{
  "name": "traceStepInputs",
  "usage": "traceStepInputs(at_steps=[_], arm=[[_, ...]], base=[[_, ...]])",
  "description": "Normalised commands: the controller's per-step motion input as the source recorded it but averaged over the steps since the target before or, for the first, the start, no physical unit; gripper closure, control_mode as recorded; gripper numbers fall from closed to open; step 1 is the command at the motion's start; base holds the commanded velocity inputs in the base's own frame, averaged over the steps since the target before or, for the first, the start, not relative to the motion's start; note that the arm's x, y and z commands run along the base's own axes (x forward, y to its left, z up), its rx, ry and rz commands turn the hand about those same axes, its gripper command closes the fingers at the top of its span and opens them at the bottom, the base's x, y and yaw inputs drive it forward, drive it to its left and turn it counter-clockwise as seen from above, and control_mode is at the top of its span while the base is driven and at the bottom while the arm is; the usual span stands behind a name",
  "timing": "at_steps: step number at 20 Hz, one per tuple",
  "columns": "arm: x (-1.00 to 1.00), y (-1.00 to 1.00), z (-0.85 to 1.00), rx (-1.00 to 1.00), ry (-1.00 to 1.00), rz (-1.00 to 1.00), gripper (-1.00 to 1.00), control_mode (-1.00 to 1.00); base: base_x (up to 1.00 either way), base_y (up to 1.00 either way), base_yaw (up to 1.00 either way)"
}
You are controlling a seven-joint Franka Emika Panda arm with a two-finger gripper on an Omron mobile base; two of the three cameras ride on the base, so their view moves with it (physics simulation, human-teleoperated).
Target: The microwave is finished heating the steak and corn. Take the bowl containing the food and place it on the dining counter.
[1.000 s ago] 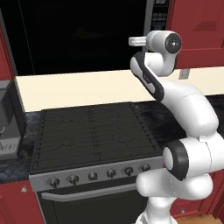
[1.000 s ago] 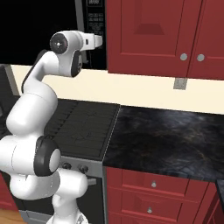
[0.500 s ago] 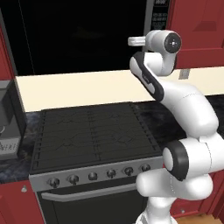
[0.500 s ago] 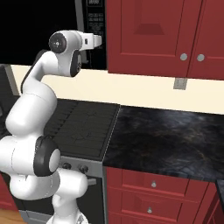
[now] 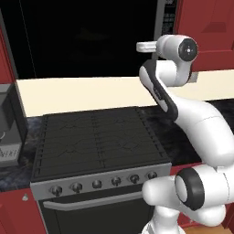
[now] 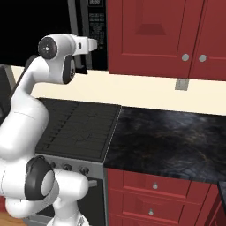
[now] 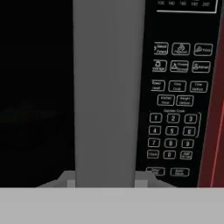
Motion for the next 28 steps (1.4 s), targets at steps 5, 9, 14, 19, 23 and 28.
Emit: traceStepInputs(at_steps=[5, 9, 14, 19, 23, 28], arm=[[-1.0, 0.33, 0.48, 0.0, 0.0, -0.03, 1.0, -1.0], [-1.0, 0.55, 0.56, 0.0, 0.0, -0.08, 1.0, -1.0], [-1.0, 0.62, 0.59, 0.0, 0.0, -0.09, 1.0, -1.0], [-1.0, 0.76, 0.57, -0.01, 0.0, -0.1, 1.0, -1.0], [-1.0, 0.81, 0.47, -0.02, 0.0, -0.06, 1.0, -1.0], [-1.0, 0.76, 0.23, -0.02, 0.0, -0.03, -1.0, -1.0]], base=[[0.0, 0.0, 0.0], [0.0, 0.0, 0.0], [0.0, 0.0, 0.0], [0.0, 0.0, 0.0], [0.0, 0.0, 0.0], [0.0, 0.0, 0.0]])
